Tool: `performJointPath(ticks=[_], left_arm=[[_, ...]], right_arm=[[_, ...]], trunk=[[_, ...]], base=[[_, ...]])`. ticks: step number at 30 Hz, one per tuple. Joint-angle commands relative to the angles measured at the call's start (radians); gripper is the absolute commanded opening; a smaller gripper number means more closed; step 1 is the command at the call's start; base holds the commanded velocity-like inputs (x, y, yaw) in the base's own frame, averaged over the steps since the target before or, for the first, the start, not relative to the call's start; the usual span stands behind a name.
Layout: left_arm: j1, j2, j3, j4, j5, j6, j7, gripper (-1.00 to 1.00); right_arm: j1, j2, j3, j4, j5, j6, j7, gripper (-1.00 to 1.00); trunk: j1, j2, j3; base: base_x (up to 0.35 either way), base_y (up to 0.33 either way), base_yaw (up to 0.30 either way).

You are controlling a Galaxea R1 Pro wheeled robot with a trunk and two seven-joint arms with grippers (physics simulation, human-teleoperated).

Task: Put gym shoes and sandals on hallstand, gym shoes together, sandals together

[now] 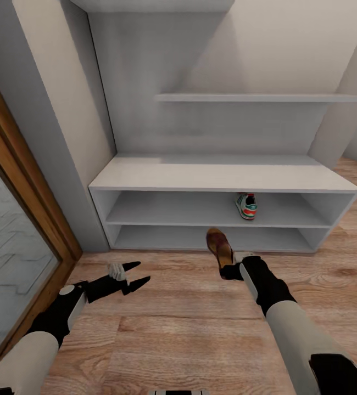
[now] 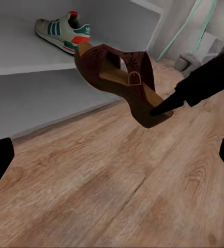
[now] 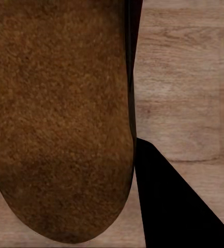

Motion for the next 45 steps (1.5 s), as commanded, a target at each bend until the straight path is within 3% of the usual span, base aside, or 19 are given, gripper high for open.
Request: performJointPath(ticks=[1, 5, 9, 38, 45], left_arm=[[-0.001, -0.007, 0.000, 0.001, -0.001, -0.008, -0.034, 1.00], [-0.001, -0.015, 0.000, -0.001, -0.003, 0.031, -0.102, 1.00], [-0.001, -0.017, 0.000, -0.002, -0.006, 0.051, -0.126, 1.00], [-0.001, -0.018, 0.000, -0.003, -0.006, 0.056, -0.133, 1.00], [-0.001, -0.018, 0.000, -0.003, -0.006, 0.056, -0.134, 1.00]], right_arm=[[-0.007, 0.000, -0.002, 0.004, -0.003, 0.005, -0.004, -1.00], [-0.013, -0.001, -0.006, 0.014, -0.003, 0.005, -0.004, -1.00], [-0.014, -0.001, -0.007, 0.013, -0.001, 0.005, -0.004, -1.00], [-0.013, -0.003, -0.003, 0.012, 0.008, -0.018, -0.003, -1.00], [-0.012, -0.003, -0.003, 0.012, 0.006, -0.180, -0.004, -1.00]], trunk=[[0.000, 0.000, -0.001], [0.000, 0.000, -0.001], [0.000, 0.000, -0.001], [0.000, 0.000, -0.001], [0.000, 0.000, -0.001]], base=[[0.000, 0.000, 0.000], [0.000, 0.000, 0.000], [0.000, 0.000, 0.000], [0.000, 0.000, 0.000], [0.000, 0.000, 0.000]])
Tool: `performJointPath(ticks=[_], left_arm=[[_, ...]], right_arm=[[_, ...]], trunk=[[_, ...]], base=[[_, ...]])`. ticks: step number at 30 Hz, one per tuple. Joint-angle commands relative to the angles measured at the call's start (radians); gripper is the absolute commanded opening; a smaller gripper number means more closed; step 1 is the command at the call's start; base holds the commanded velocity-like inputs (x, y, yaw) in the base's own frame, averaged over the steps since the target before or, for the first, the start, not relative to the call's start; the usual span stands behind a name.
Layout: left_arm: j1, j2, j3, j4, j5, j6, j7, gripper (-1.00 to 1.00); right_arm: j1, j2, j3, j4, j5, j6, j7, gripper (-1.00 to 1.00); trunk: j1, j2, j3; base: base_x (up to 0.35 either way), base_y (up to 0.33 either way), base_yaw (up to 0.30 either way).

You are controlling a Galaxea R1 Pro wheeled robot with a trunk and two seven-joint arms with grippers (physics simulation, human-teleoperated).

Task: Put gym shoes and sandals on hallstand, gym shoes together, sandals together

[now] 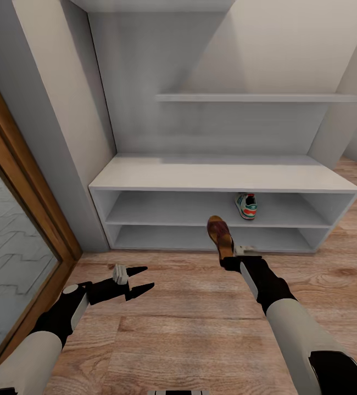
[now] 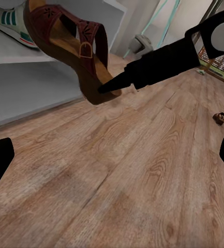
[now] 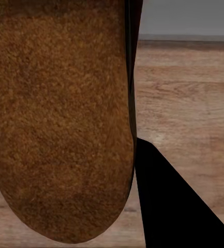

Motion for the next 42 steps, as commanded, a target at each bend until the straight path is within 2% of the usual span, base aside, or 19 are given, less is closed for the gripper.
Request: performJointPath(ticks=[1, 26, 42], left_arm=[[-0.001, 0.000, 0.001, 0.001, 0.001, -0.006, -0.002, 1.00], [-0.001, 0.000, 0.001, 0.001, 0.001, -0.004, -0.002, 1.00], [-0.001, 0.000, 0.001, 0.002, 0.001, -0.003, -0.002, 1.00]], right_arm=[[0.000, 0.001, -0.002, -0.001, -0.002, -0.001, -0.003, -1.00], [0.001, 0.000, -0.004, 0.001, -0.005, -0.012, -0.003, -1.00], [0.001, -0.001, -0.007, 0.003, -0.007, -0.012, -0.003, -1.00]], trunk=[[0.000, 0.000, -0.001], [0.000, 0.000, -0.001], [0.000, 0.000, -0.001]], base=[[0.000, 0.000, 0.000], [0.000, 0.000, 0.000], [0.098, 0.015, 0.000]])
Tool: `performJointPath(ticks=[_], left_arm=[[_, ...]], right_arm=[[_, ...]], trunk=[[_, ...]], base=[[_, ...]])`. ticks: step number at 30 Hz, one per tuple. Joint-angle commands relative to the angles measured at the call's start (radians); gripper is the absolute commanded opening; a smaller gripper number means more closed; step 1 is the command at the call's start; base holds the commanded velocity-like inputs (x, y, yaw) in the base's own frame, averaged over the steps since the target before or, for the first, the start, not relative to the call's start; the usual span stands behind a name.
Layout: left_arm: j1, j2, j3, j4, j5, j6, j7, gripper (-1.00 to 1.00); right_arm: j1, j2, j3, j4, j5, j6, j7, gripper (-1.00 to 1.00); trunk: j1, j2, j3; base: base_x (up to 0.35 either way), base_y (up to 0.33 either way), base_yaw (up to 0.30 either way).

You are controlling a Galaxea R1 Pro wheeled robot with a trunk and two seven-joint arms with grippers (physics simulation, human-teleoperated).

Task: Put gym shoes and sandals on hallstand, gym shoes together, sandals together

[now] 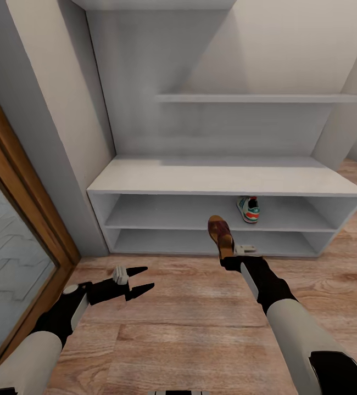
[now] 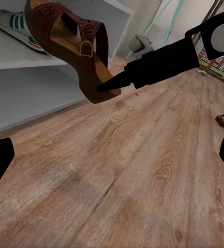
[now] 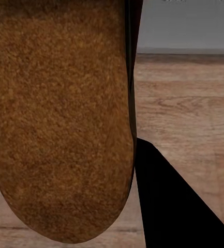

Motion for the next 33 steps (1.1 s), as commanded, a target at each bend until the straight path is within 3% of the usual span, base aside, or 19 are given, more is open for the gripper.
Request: performJointPath(ticks=[1, 15, 26, 33], left_arm=[[-0.001, 0.000, 0.001, 0.001, 0.001, -0.006, -0.002, 1.00], [-0.001, -0.002, 0.000, 0.001, 0.001, -0.005, -0.002, 1.00], [-0.001, -0.003, 0.000, 0.001, 0.001, -0.006, -0.002, 1.00], [-0.001, -0.002, 0.000, 0.001, 0.001, -0.005, -0.002, 1.00]], right_arm=[[0.000, 0.001, -0.002, -0.001, -0.002, 0.005, -0.003, -1.00], [0.000, 0.001, -0.002, -0.001, -0.003, 0.005, -0.003, -1.00], [0.000, 0.001, -0.002, -0.001, -0.003, 0.005, -0.005, -1.00], [0.000, 0.001, -0.002, -0.001, -0.003, 0.005, -0.108, -1.00]], trunk=[[0.000, 0.000, -0.001], [0.000, 0.000, -0.001], [0.000, 0.000, -0.001], [0.000, 0.000, -0.001]], base=[[0.172, 0.000, 0.000], [0.097, 0.000, 0.000], [0.287, 0.000, 0.000], [0.047, 0.000, 0.000]])
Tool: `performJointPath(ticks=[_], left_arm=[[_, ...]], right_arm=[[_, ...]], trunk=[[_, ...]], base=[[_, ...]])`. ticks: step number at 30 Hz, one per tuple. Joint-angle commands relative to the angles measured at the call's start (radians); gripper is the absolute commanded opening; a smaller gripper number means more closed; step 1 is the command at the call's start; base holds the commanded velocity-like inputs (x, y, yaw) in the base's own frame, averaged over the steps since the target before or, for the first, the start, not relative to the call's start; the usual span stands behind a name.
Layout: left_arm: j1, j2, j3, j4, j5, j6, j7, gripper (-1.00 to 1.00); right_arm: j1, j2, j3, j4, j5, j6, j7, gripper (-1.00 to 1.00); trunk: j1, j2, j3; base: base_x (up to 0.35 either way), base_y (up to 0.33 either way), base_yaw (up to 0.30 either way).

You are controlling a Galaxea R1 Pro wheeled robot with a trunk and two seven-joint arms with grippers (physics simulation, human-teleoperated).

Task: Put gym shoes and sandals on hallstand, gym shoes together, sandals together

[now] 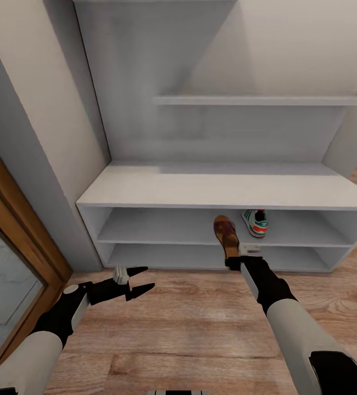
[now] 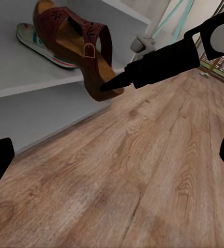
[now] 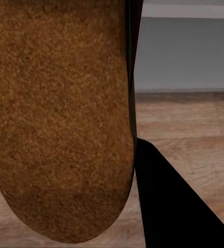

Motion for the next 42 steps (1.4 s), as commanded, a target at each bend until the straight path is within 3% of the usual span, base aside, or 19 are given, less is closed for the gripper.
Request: performJointPath(ticks=[1, 14, 34, 42], left_arm=[[-0.001, 0.000, 0.001, 0.001, 0.001, -0.005, -0.002, 1.00], [-0.001, 0.000, 0.001, 0.001, 0.001, -0.005, -0.002, 1.00], [-0.001, -0.001, -0.001, 0.002, 0.001, -0.005, -0.002, 1.00], [-0.001, -0.006, -0.001, 0.005, 0.001, -0.007, -0.003, 1.00]], right_arm=[[0.000, 0.001, -0.002, -0.001, -0.004, 0.005, -0.020, -1.00], [0.000, 0.001, -0.002, -0.001, -0.004, 0.005, -0.031, -1.00], [0.000, 0.001, -0.002, -0.001, -0.005, 0.005, -0.031, -1.00], [0.000, 0.001, -0.002, -0.001, -0.005, 0.005, -0.031, -1.00]], trunk=[[0.000, 0.000, -0.001], [0.000, 0.000, -0.001], [0.000, 0.000, -0.001], [0.000, 0.000, -0.001]], base=[[0.005, 0.000, 0.000], [0.016, 0.000, 0.000], [0.243, 0.000, 0.000], [0.048, 0.000, 0.000]])
